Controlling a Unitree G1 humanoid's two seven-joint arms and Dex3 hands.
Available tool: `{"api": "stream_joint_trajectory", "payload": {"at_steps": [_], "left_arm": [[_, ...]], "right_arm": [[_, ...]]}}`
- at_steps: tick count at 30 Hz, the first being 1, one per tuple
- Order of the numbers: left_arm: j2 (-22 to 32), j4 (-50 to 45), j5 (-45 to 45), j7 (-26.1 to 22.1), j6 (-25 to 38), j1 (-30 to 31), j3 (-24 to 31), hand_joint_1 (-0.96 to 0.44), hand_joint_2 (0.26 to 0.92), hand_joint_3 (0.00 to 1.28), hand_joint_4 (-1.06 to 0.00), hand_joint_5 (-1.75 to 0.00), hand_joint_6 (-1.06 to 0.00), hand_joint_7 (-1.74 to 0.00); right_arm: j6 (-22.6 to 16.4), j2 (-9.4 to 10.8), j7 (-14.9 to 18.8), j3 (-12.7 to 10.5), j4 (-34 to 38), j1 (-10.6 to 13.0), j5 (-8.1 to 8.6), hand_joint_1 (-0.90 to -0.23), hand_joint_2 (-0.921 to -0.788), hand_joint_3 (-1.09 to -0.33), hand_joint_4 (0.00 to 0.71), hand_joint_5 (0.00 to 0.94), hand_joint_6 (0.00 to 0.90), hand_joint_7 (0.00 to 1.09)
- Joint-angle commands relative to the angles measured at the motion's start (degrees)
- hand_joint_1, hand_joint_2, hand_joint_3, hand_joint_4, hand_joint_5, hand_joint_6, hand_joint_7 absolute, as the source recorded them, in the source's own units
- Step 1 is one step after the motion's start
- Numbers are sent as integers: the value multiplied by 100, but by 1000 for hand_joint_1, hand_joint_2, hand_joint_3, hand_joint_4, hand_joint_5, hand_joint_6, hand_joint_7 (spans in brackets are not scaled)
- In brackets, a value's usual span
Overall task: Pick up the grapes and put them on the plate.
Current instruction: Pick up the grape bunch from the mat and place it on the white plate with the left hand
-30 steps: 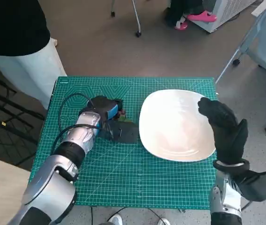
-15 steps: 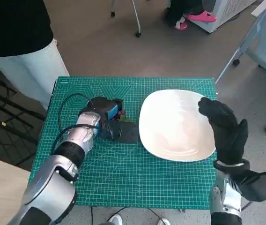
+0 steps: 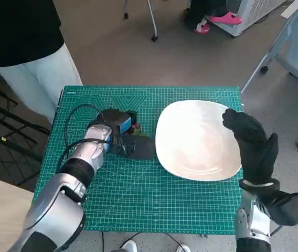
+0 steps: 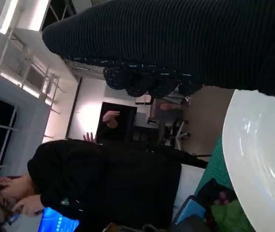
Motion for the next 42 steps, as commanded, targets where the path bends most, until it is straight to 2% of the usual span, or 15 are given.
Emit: {"api": "stream_joint_trajectory", "payload": {"at_steps": [1, 5, 11, 16, 21, 28, 34, 42], "left_arm": [[214, -353, -103, -134, -89, -105, 120, 2, 921, 213, -563, -1353, -432, -1301], [394, -809, -143, -128, -122, -43, 207, 1, 921, 183, -582, -1346, -485, -1237], [733, -1751, -196, -306, -108, 152, 396, 3, 921, 177, -539, -1466, -564, -1081], [1020, -2718, -208, -481, 17, 443, 587, 6, 921, 186, -520, -1505, -572, -1049], [1318, -3723, -208, -718, 149, 745, 812, 4, 921, 172, -564, -1396, -540, -1142], [1550, -4638, -329, -1040, 234, 1053, 1133, 3, 921, 191, -524, -1272, -516, -1331], [1620, -5160, -331, -1187, 364, 1232, 1298, 4, 921, 197, -510, -1259, -515, -1359], [1563, -5350, -217, -1257, 537, 1281, 1312, 4, 921, 195, -528, -1288, -502, -1326]], "right_arm": [[71, 40, -57, 5, 22, 95, -4, -604, -921, -873, 455, 12, 157, 468], [74, 43, -61, 13, 27, 88, -9, -604, -921, -873, 457, 12, 157, 467], [71, 56, -82, 32, 39, 81, -39, -603, -921, -873, 461, 14, 157, 467], [82, 62, -87, 43, 35, 90, -41, -603, -921, -872, 464, 14, 157, 466], [105, 64, -84, 54, 9, 109, -26, -606, -921, -871, 465, 14, 159, 466], [138, 63, -74, 64, -38, 133, -3, -609, -921, -870, 466, 13, 160, 465], [167, 56, -74, 67, -75, 154, 2, -610, -921, -870, 466, 12, 159, 464], [198, 53, -55, 66, -91, 174, 23, -609, -921, -871, 466, 10, 159, 463]]}}
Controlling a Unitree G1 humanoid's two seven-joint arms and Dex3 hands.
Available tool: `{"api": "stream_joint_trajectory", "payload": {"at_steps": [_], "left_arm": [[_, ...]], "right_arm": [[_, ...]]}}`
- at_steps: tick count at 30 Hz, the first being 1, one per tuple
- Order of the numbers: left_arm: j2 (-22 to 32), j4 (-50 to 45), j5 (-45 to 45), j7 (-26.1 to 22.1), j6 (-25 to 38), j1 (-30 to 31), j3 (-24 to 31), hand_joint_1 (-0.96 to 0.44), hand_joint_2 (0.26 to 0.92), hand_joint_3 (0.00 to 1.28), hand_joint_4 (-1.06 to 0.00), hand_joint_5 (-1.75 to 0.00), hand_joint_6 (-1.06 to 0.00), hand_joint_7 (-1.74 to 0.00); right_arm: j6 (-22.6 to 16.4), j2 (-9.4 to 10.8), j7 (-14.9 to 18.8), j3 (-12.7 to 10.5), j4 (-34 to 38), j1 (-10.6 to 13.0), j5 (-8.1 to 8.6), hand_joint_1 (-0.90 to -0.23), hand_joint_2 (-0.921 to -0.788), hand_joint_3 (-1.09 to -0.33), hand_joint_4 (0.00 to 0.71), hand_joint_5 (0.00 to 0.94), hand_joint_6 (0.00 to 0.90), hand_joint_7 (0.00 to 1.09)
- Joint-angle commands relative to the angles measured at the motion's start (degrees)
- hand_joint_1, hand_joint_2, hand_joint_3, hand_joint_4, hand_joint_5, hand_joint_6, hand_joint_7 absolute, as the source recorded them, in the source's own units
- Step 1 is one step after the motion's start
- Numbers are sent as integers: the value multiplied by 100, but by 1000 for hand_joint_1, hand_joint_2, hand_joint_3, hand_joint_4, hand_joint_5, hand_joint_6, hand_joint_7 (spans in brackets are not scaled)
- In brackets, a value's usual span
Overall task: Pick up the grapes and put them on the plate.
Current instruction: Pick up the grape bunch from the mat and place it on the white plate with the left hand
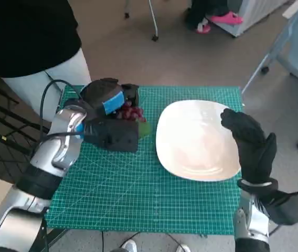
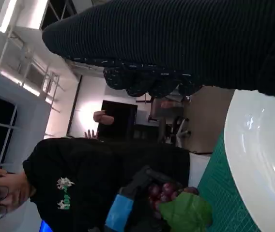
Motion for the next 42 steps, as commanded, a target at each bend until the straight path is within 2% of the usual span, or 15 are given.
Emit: {"api": "stream_joint_trajectory", "payload": {"at_steps": [1, 16, 30, 35, 42], "left_arm": [[17, -166, 64, -61, 109, 54, 41, 4, 921, 194, -531, -1291, -500, -1322], [-28, -212, 75, -138, 118, 24, 14, 3, 921, 192, -525, -1260, -511, -1347], [-67, -254, 70, -153, 1, -99, 4, 3, 921, 181, -535, -1263, -528, -1318], [-229, -393, 150, -271, 100, -335, -65, 3, 921, 182, -526, -1270, -533, -1316], [-740, -831, 263, -571, 316, -817, -198, 3, 921, 185, -523, -1300, -529, -1296]], "right_arm": [[114, 25, -7, -1, 2, 163, 34, -609, -921, -871, 466, 10, 159, 463], [216, 16, -20, 2, -154, 254, 52, -610, -921, -870, 467, 9, 162, 460], [200, 11, -79, -6, -234, 327, 1, -603, -921, -876, 468, 7, 162, 458], [198, -7, -90, -22, -233, 331, 1, -604, -921, -877, 467, 7, 162, 457], [185, -18, -93, -51, -198, 334, 15, -605, -921, -876, 468, 7, 163, 455]]}}
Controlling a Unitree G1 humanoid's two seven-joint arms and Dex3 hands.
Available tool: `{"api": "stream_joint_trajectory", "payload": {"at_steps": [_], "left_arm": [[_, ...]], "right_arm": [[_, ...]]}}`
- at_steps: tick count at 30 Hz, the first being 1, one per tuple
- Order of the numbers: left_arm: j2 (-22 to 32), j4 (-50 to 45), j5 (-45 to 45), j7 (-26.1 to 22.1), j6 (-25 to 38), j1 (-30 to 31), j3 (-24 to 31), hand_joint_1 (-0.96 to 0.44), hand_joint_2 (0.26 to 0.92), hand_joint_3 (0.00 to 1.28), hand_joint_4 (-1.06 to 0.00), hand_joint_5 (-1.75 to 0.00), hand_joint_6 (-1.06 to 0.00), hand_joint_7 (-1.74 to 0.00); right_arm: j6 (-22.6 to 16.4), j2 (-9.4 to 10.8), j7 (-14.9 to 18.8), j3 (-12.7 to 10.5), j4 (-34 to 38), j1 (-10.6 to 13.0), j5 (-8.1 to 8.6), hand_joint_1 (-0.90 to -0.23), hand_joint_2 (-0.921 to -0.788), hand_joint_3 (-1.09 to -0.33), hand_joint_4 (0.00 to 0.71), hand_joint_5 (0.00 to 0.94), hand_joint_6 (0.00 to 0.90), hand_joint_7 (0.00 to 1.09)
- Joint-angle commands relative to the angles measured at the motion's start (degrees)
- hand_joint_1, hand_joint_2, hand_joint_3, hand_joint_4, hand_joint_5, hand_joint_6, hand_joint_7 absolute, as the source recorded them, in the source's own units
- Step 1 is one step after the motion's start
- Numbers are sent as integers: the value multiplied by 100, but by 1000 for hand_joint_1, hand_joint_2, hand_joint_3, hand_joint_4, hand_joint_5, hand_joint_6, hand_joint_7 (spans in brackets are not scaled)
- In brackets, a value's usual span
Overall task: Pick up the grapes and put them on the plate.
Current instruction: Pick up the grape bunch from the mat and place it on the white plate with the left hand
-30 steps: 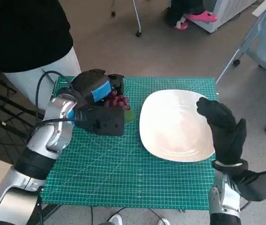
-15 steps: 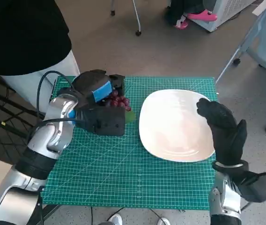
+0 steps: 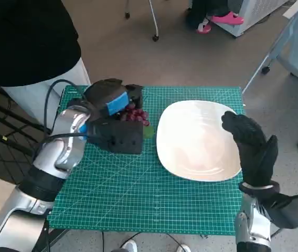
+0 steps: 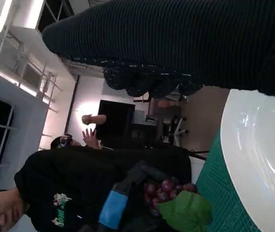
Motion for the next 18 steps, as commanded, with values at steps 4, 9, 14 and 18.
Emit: {"api": "stream_joint_trajectory", "payload": {"at_steps": [4, 9, 14, 18], "left_arm": [[-680, -435, 3, -130, -17, -831, -141, 3, 921, 188, -553, -1348, -500, -1248], [-1111, 72, 15, 32, -277, -1236, -334, 2, 921, 175, -556, -1413, -539, -1140], [-1556, 689, -71, 45, -367, -1598, -447, 3, 921, 173, -535, -1408, -557, -1159], [-1837, 1125, -135, 26, -398, -1783, -516, 2, 920, 185, -516, -1358, -530, -1273]], "right_arm": [[22, 18, -74, -38, 25, 177, -17, -601, -921, -876, 474, 9, 164, 454], [-23, 9, -76, -57, 6, 241, -22, -597, -921, -877, 479, 10, 166, 452], [-58, -7, -72, -73, -50, 329, -16, -599, -921, -876, 481, 11, 169, 449], [-62, -3, -116, -83, -165, 425, -23, -597, -921, -880, 482, 10, 172, 446]]}}
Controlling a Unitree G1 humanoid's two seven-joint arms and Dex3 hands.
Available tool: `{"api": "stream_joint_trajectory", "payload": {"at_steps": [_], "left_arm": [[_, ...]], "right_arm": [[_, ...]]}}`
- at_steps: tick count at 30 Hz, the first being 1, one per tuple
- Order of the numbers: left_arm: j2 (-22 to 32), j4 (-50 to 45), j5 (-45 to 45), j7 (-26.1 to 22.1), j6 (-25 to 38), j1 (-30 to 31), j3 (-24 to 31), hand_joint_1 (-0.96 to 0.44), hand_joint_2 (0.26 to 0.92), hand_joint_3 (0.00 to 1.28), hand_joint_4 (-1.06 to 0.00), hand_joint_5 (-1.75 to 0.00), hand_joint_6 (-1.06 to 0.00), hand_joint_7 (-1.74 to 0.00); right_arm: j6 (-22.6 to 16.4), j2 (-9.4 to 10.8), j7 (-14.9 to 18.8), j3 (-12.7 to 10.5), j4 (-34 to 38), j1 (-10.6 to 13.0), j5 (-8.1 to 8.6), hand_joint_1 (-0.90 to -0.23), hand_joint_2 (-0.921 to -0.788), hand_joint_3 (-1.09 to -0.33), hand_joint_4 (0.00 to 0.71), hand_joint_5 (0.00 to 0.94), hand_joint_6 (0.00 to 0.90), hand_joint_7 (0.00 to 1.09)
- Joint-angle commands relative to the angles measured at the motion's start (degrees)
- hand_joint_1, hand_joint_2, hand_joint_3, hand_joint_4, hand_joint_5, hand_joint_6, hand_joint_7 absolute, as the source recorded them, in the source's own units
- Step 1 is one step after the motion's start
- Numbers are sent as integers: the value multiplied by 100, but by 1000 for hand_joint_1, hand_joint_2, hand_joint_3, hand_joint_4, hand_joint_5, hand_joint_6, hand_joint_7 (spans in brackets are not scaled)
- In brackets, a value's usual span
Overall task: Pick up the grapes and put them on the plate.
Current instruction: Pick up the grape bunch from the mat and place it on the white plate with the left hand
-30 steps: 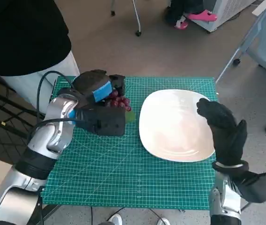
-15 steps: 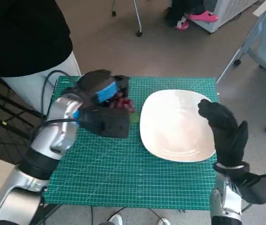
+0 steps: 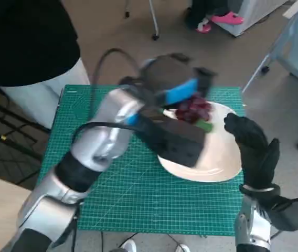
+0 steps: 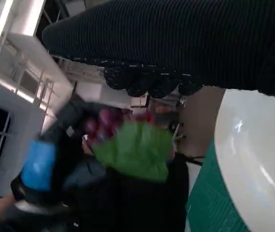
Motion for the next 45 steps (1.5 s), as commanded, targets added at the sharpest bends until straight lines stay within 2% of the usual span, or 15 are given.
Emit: {"api": "stream_joint_trajectory", "payload": {"at_steps": [1, 6, 10, 16, 21, 28, 29, 30, 33, 34, 36, 39, 42, 43, 45], "left_arm": [[-285, 538, -83, -6, -54, -251, -112, 2, 919, 187, -511, -1372, -539, -1254], [-476, 1036, -107, 28, -186, -384, -182, 2, 919, 162, -520, -1463, -614, -1065], [-614, 1476, -98, 106, -284, -490, -240, 2, 920, 152, -526, -1472, -626, -1035], [-819, 2176, -77, 256, -419, -642, -334, 4, 921, 196, -456, -1575, -607, -1021], [-918, 2683, -28, 363, -511, -734, -430, 2, 921, 221, -463, -1439, -510, -1263], [-1017, 3247, -88, 303, -520, -821, -466, 1, 921, 275, -418, -1440, -422, -1401], [-1036, 3314, -129, 278, -509, -825, -438, 19, 920, 275, -421, -1439, -412, -1367], [-1056, 3376, -182, 253, -492, -826, -397, 62, 917, 273, -433, -1437, -412, -1243], [-1112, 3526, -367, 199, -427, -813, -257, 245, 902, 257, -497, -1417, -432, -606], [-1128, 3565, -426, 185, -399, -810, -217, 280, 896, 254, -515, -1409, -436, -460], [-1160, 3644, -532, 148, -327, -814, -148, 320, 880, 264, -540, -1395, -422, -271], [-1196, 3732, -626, 85, -208, -833, -96, 350, 837, 331, -557, -1397, -384, -105], [-1192, 3764, -621, 13, -121, -856, -133, 361, 806, 395, -552, -1415, -347, -33], [-1182, 3766, -601, -12, -109, -864, -165, 300, 805, 373, -531, -1393, -333, -24], [-1149, 3757, -541, -44, -133, -872, -248, 79, 817, 268, -452, -1272, -300, -12]], "right_arm": [[20, 10, -99, -27, -126, 250, -20, -595, -921, -881, 481, 10, 173, 445], [54, 20, -192, -33, -278, 365, -43, -580, -921, -889, 480, 8, 177, 439], [63, 24, -267, -36, -345, 423, -63, -574, -921, -893, 480, 7, 179, 435], [54, 40, -361, -29, -372, 458, -83, -570, -921, -895, 480, 6, 181, 428], [42, 50, -421, -16, -373, 462, -96, -571, -921, -895, 479, 5, 184, 423], [-11, 65, -465, 13, -317, 446, -128, -576, -921, -892, 478, 4, 186, 417], [-16, 66, -467, 18, -307, 440, -129, -576, -921, -892, 478, 4, 187, 416], [-20, 67, -469, 21, -296, 433, -130, -578, -921, -891, 478, 4, 187, 415], [-33, 72, -471, 27, -260, 409, -132, -582, -921, -889, 478, 4, 188, 413], [-35, 74, -471, 28, -250, 401, -134, -583, -921, -888, 478, 4, 188, 412], [-37, 78, -471, 31, -230, 387, -140, -584, -921, -887, 478, 3, 189, 411], [-36, 81, -465, 32, -198, 364, -142, -586, -921, -886, 478, 3, 190, 409], [-32, 82, -453, 35, -164, 339, -135, -590, -921, -885, 479, 4, 191, 408], [-31, 81, -448, 36, -153, 330, -132, -592, -921, -884, 480, 4, 192, 408], [-29, 80, -438, 38, -133, 313, -126, -594, -921, -884, 481, 4, 192, 407]]}}
